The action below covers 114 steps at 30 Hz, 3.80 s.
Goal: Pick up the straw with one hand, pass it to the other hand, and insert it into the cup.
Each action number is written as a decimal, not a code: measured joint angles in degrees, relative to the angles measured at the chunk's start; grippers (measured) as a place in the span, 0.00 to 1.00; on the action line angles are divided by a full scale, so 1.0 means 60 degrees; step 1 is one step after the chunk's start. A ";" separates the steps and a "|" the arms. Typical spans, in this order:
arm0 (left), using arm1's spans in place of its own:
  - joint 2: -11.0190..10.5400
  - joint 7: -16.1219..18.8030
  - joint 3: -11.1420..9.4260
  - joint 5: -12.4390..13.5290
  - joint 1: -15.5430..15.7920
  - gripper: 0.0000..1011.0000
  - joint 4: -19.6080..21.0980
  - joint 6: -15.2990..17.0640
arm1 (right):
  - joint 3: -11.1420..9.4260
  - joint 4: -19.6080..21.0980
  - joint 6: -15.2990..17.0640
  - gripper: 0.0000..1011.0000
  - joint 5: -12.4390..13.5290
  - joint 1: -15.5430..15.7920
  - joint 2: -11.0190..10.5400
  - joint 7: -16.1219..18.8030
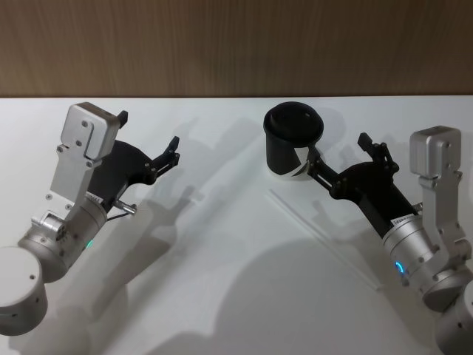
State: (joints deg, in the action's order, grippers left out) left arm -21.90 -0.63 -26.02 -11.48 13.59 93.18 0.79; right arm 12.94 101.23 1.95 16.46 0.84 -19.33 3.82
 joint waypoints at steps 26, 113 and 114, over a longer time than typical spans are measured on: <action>0.0000 0.0000 0.0000 0.0000 0.0000 0.99 0.0000 0.0000 | -0.0001 0.0000 0.0000 0.99 0.0001 0.0000 -0.0001 0.0000; 0.0000 0.0000 -0.0001 0.0001 -0.0001 0.99 0.0000 0.0000 | 0.0039 0.1073 0.1911 0.99 -0.0485 0.0972 -0.2031 0.2495; 0.0000 0.0000 0.0000 0.0000 0.0000 0.99 0.0000 0.0000 | 0.0036 0.1037 0.1917 0.99 -0.0491 0.0959 -0.2025 0.2526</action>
State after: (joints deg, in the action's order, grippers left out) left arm -21.90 -0.63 -26.03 -11.48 13.59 93.18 0.79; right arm 13.16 107.45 13.45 13.51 6.59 -31.49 18.98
